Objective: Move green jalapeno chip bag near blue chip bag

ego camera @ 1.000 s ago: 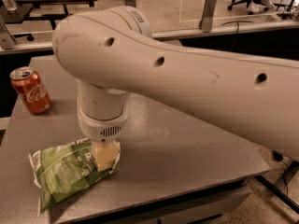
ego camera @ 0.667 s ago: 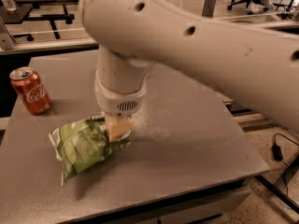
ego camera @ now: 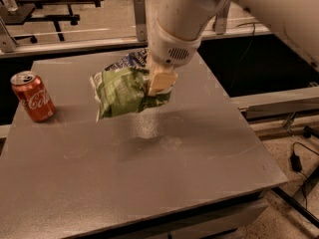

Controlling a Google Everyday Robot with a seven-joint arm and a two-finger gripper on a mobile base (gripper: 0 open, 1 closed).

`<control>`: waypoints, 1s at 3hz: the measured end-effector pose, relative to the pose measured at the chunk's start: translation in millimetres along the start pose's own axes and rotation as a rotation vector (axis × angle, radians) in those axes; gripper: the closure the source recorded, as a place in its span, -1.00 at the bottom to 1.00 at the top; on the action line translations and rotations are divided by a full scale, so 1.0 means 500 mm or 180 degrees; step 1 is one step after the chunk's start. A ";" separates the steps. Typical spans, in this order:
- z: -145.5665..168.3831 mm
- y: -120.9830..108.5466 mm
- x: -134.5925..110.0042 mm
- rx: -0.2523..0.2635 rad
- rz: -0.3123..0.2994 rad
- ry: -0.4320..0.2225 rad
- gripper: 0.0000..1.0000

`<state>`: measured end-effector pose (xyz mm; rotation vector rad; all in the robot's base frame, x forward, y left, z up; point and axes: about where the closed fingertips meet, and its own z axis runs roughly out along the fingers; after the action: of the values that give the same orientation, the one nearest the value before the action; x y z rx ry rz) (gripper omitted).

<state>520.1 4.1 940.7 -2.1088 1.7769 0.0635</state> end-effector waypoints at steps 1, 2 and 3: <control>-0.020 -0.134 0.102 0.0275 0.0481 -0.0039 0.92; -0.014 -0.188 0.151 0.0382 0.0701 -0.0030 0.46; 0.012 -0.211 0.192 0.0378 0.0866 -0.0026 -0.14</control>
Offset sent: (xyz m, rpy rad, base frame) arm 0.1419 -0.0879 0.0082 0.1011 -0.0545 -0.3293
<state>641.5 -71.2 936.1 -1.7732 1.9996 0.0381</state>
